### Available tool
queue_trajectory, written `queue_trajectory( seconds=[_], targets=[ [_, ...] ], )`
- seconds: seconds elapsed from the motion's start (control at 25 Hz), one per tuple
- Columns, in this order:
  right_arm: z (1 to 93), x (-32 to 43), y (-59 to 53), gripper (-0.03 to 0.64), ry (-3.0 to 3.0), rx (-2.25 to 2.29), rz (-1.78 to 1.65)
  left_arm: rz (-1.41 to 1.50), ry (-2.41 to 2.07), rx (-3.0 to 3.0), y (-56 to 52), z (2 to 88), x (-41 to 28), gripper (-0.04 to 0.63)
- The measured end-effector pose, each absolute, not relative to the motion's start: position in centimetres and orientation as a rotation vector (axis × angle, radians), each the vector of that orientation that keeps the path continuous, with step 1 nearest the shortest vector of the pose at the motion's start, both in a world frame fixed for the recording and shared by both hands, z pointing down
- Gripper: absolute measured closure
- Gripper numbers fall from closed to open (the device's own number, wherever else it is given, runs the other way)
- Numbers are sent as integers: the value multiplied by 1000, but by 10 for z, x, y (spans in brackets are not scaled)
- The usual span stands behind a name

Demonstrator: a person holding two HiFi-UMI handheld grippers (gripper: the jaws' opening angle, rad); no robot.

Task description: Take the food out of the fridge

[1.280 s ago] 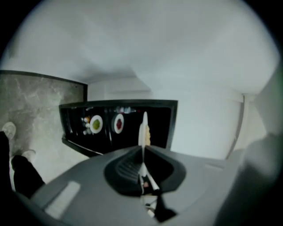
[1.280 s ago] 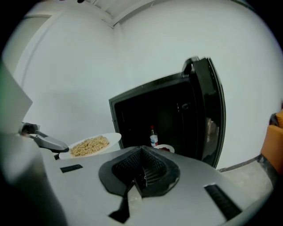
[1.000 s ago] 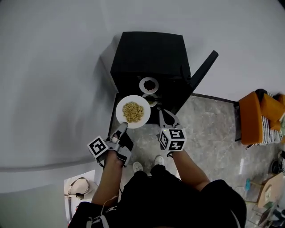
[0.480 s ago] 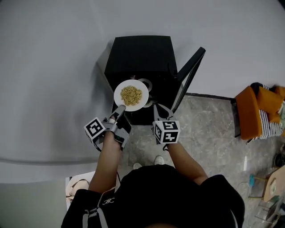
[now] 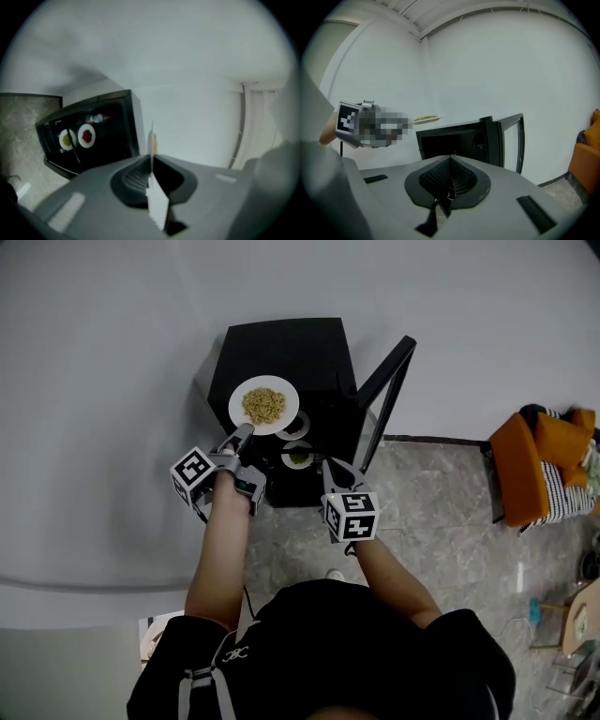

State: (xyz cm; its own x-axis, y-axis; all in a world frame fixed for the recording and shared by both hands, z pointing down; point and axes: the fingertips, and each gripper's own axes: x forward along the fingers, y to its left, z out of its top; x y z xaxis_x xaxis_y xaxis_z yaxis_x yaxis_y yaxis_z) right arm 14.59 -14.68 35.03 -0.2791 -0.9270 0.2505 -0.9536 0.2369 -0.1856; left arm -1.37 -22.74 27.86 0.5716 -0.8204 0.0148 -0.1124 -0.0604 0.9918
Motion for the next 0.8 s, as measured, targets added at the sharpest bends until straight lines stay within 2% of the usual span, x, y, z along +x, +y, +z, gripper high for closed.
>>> queue_trajectory(
  seconds=[0.8],
  targets=[
    [358,178,-139,618,-2336,1892,466,-701,-984,1446,-322,309,-27,580]
  ],
)
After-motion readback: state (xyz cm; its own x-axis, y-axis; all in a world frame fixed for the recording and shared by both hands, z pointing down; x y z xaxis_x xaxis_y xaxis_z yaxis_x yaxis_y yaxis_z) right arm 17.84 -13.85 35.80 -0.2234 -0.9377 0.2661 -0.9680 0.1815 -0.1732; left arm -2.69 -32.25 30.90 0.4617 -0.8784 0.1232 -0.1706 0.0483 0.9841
